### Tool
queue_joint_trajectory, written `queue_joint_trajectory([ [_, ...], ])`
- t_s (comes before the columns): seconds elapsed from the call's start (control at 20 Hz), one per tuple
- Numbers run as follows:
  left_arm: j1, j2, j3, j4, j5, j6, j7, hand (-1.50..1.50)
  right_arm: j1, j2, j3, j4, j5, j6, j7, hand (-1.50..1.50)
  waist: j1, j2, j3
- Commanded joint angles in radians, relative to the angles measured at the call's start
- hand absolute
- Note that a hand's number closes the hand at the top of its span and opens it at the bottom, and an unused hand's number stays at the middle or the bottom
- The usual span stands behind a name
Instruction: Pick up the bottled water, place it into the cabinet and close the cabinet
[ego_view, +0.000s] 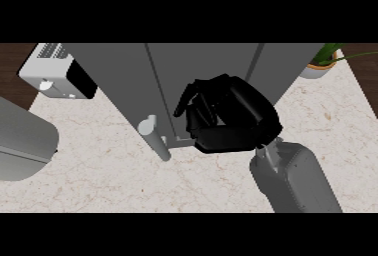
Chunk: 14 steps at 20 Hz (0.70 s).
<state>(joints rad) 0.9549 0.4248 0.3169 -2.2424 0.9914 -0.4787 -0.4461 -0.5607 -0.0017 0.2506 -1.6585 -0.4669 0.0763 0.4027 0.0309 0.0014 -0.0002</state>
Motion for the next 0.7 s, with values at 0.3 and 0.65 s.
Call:
queue_joint_trajectory([
  [0.3, 0.060, -0.066, 0.073, -0.009, 0.050, -0.104, 0.069, -1.50, -0.229, -0.020, -0.131, 0.361, -0.024, 0.163, -0.083, 1.50, 0.000, 0.002, 0.000],
  [0.65, -0.001, -0.025, 0.128, 0.030, 0.107, -0.106, 0.104, -1.50, -0.329, -0.028, -0.171, 0.473, -0.026, 0.202, -0.080, 1.50, 0.006, 0.006, 0.000],
])
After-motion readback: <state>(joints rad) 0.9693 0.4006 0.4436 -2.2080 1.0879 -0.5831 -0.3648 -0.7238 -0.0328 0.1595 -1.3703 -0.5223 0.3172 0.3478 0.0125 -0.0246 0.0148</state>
